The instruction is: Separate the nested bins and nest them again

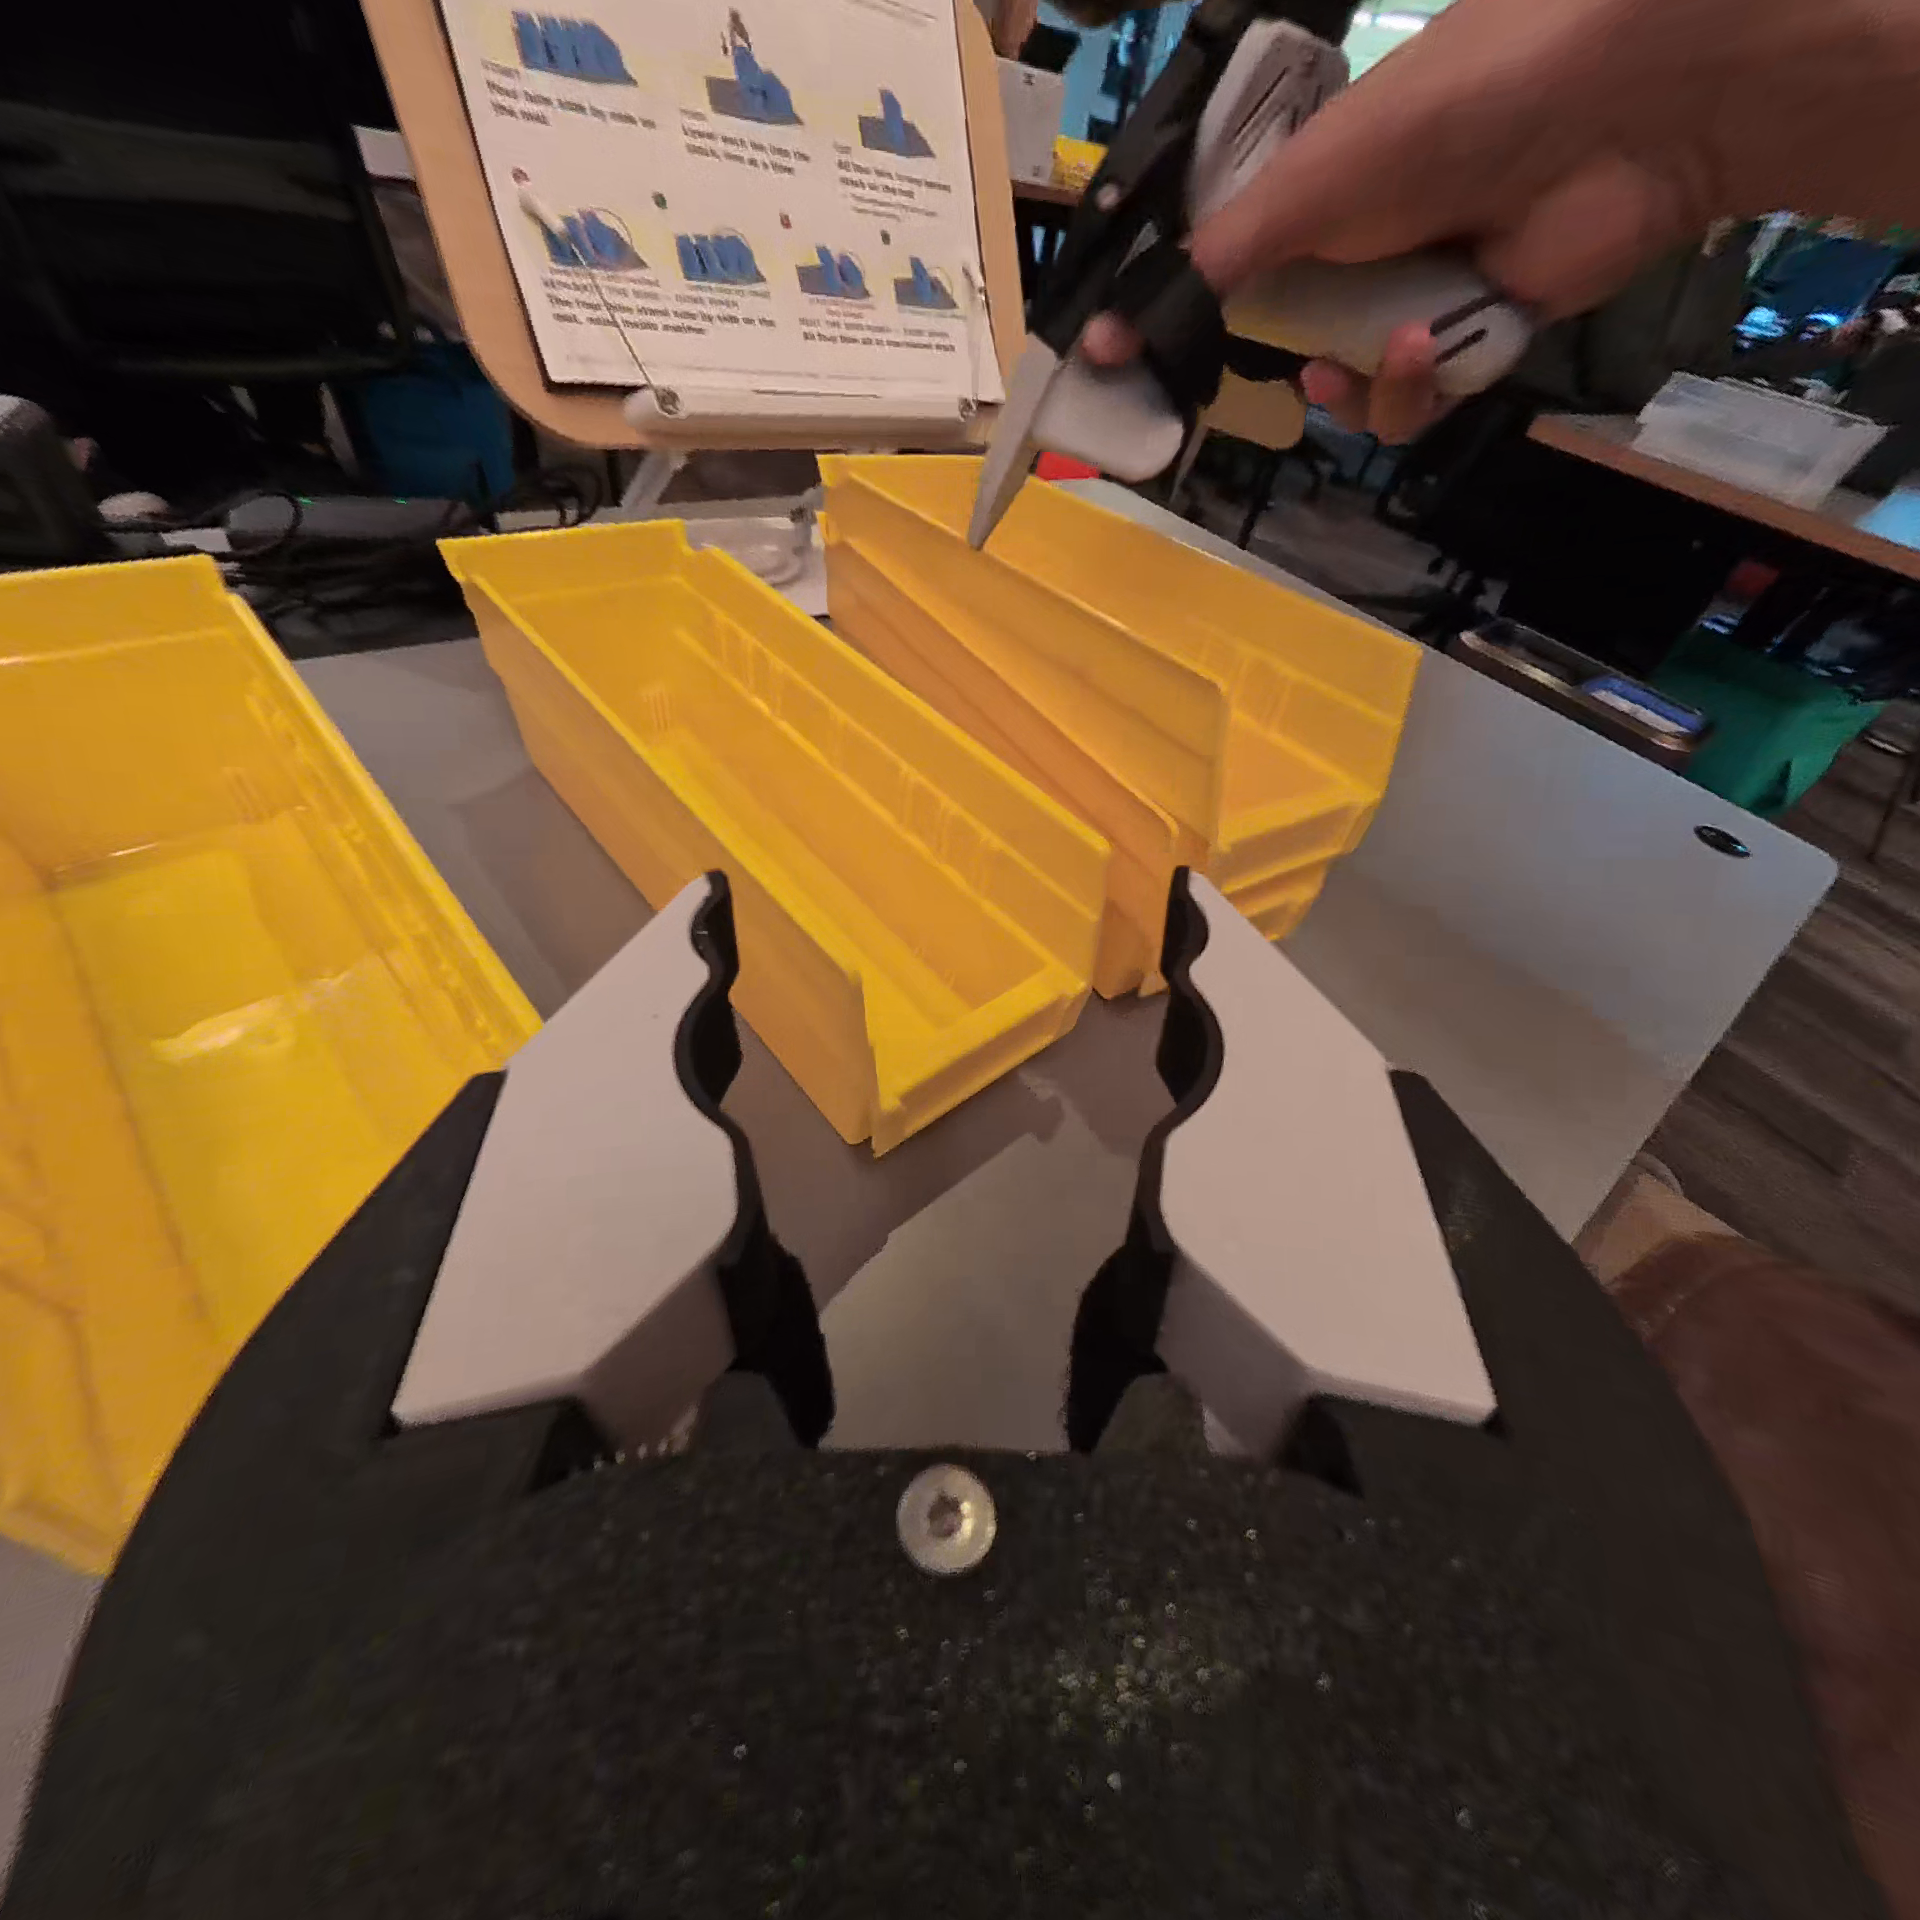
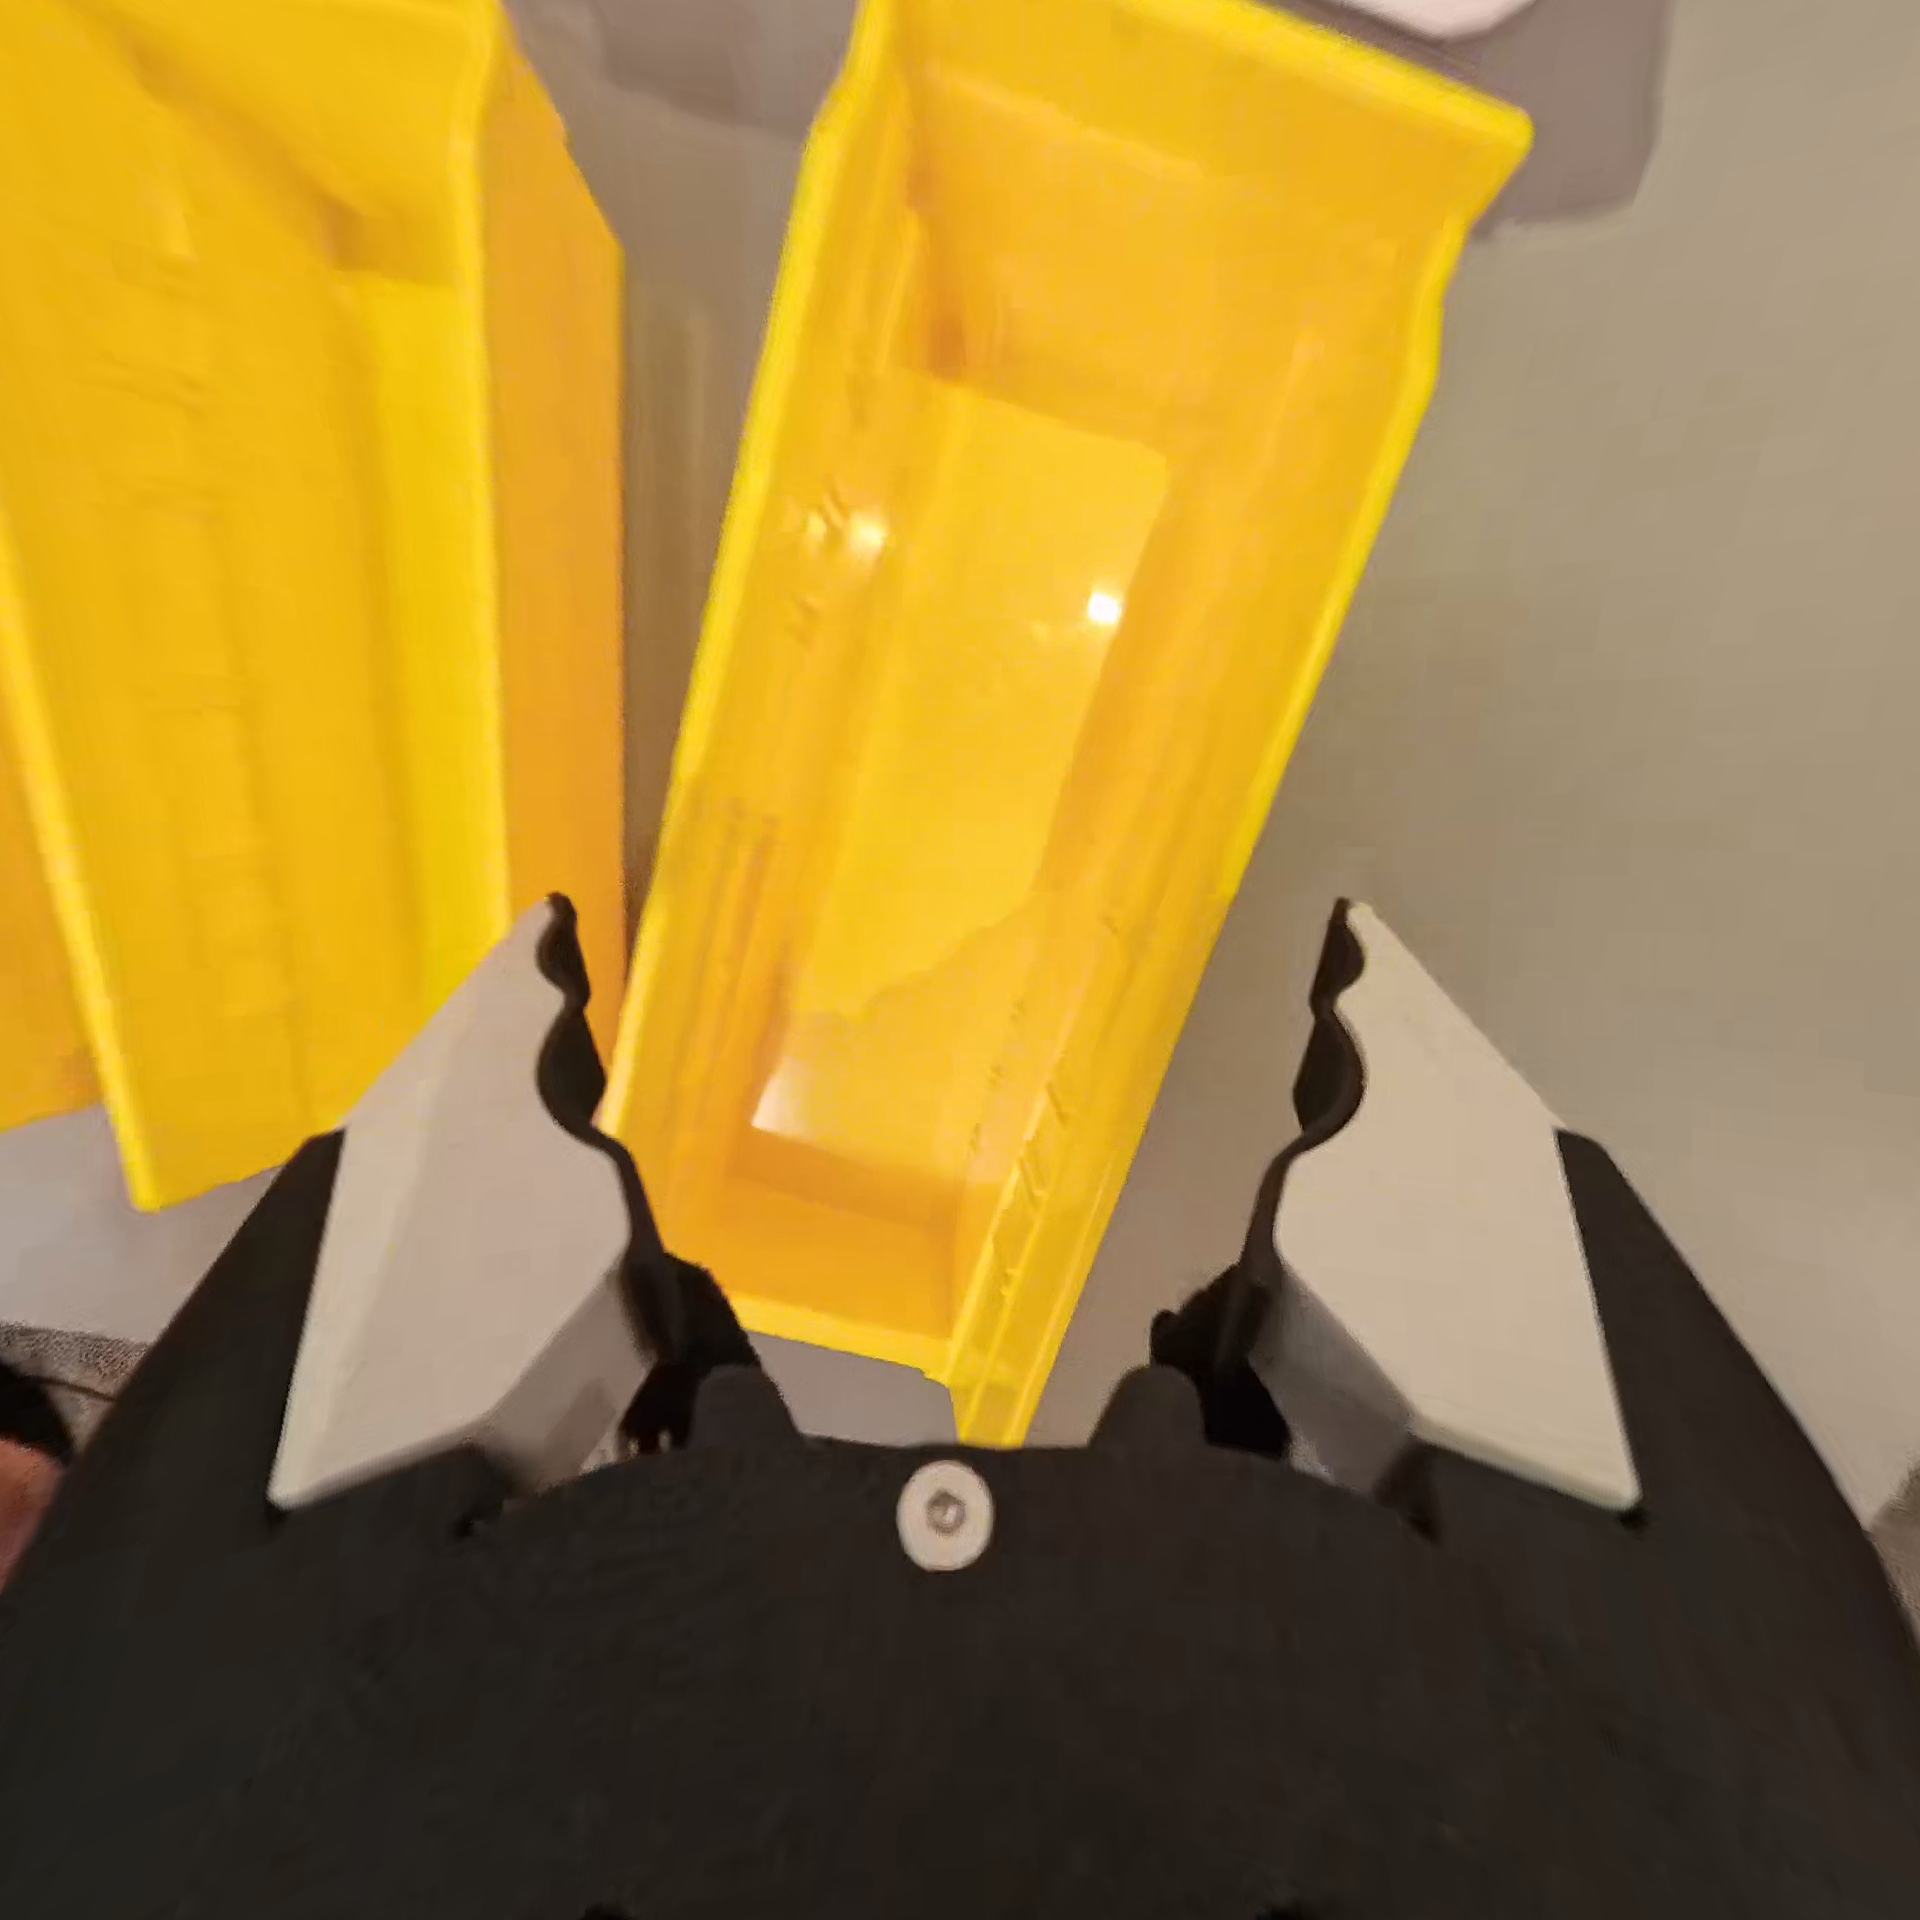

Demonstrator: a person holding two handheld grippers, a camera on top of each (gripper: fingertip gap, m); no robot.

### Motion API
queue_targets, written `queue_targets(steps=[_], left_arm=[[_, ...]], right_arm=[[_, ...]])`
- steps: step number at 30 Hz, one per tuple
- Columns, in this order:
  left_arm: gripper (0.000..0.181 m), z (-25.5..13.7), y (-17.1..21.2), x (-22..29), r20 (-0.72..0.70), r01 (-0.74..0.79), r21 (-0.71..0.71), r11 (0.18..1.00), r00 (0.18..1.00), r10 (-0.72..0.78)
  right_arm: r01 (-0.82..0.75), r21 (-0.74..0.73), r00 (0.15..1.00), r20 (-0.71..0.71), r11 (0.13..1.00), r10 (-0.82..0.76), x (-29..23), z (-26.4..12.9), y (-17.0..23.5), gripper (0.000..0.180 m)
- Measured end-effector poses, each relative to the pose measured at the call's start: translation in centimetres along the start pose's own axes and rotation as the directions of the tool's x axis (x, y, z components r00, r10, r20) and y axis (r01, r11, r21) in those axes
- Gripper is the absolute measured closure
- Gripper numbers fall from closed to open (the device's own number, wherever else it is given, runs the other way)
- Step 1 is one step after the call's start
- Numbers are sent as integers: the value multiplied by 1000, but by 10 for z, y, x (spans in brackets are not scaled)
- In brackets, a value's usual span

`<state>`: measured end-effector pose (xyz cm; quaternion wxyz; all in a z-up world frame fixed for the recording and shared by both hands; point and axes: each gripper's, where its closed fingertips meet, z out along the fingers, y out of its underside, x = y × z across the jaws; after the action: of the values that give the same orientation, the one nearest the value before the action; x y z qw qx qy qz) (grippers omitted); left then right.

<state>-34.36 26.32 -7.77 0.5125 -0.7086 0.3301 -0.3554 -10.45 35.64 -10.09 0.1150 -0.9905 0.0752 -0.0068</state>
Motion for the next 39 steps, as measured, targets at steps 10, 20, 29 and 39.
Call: queue_targets(steps=[10, 20, 29, 39], left_arm=[[108, 16, 12, 14, -65, 26, -72, 997, 997, -31], [108, 14, 15, 11, -62, 67, -81, 994, 995, -72], [108, 15, 20, 13, -68, 85, -103, 991, 993, -92], [108, 11, 22, 7, -46, 92, -106, 990, 994, -98]], right_arm=[[-98, -144, 995, -11, 985, 98, -4, 22, 7, 75], [-115, -157, 993, -13, 981, 115, -3, 2, 2, 86], [-65, -94, 997, -48, 993, 61, 19, -61, -11, 88], [-111, -40, 987, -118, 993, 106, 147, -95, 2, 87]])
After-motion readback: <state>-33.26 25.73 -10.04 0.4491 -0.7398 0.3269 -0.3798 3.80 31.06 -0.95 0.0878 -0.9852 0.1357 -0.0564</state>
